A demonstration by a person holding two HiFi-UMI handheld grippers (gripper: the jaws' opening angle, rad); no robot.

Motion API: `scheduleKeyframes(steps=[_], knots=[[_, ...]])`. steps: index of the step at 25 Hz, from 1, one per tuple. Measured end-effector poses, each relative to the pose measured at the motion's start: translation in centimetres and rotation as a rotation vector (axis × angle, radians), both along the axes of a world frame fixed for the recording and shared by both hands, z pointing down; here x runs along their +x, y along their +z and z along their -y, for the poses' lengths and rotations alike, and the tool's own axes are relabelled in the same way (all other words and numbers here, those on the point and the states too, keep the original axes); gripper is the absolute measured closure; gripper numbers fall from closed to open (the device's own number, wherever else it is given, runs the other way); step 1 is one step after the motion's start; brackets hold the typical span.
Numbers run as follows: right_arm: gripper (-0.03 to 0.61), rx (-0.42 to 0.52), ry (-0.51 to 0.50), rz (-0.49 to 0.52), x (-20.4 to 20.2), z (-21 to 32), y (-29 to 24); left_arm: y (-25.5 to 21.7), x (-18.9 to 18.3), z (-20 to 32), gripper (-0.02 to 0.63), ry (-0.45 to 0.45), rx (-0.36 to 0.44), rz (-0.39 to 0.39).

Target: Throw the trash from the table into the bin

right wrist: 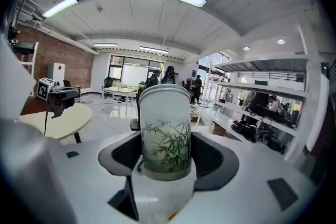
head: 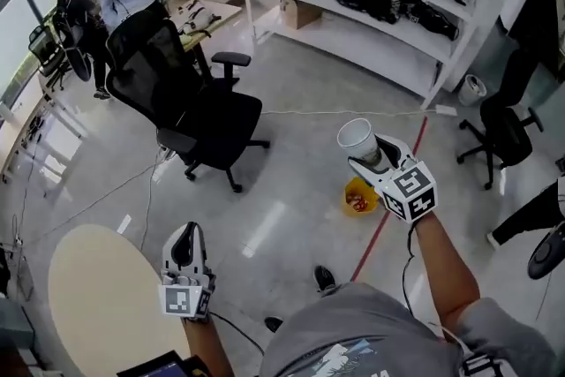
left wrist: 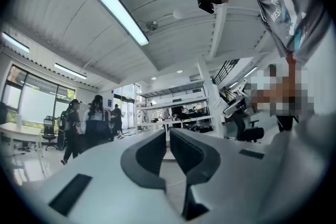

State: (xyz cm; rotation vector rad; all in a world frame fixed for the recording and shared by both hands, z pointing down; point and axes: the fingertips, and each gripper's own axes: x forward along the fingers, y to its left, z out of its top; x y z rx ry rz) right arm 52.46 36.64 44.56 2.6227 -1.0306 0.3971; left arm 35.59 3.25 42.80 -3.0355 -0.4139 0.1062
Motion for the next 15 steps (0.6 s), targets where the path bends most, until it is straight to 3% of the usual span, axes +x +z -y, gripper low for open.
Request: scheduleKeyframes(steps=[6, 15], knots=[[0.287, -0.007, 0.21, 0.077, 1.6, -11.9, 4.1, 1.4, 6.6, -8.9, 0.548, 0.214, 0.013, 0.053], [0.287, -0.023, 0.353, 0.211, 6.1, -23.7, 13.5, 3.3, 13.2, -19.0, 0.548, 0.337, 0.065, 0.098]])
